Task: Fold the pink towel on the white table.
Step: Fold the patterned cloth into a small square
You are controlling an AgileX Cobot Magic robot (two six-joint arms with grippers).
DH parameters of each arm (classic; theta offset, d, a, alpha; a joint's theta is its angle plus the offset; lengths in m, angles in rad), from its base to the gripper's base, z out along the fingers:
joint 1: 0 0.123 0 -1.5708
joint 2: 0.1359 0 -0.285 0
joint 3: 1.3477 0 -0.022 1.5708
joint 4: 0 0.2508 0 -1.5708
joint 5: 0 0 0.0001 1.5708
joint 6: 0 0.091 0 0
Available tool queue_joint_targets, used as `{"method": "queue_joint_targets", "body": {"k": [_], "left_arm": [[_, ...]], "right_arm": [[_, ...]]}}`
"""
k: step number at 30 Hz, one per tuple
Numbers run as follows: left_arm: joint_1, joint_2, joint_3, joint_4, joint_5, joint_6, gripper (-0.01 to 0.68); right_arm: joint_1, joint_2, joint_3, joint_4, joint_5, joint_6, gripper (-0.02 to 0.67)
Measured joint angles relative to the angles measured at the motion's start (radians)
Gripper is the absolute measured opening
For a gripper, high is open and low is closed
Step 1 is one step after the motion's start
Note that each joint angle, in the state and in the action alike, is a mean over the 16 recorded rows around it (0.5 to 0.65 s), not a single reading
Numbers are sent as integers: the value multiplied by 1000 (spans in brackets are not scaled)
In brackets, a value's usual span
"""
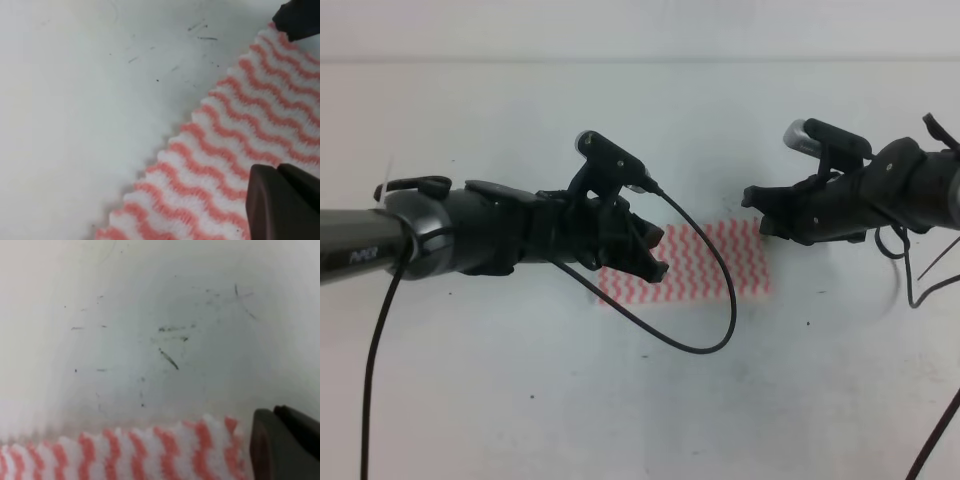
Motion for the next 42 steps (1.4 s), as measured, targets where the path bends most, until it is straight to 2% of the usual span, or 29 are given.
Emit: {"method": "queue_joint_targets", "body": {"k": [18,31,36,42], "left_arm": [[0,0,0,-7,-1,12,-5],[0,-4,0,-7,6,2,-5],[0,-16,0,24,29,-45,-5],[0,-28,0,141,74,-184,-5]], "right_arm": [[-1,-6,-109,-15,155,2,-18],[-2,47,-116,-16,199,1,-18],[-3,6,-115,-38,222,0,-18],[-2,-76,-94,-76,255,0,-18]]}}
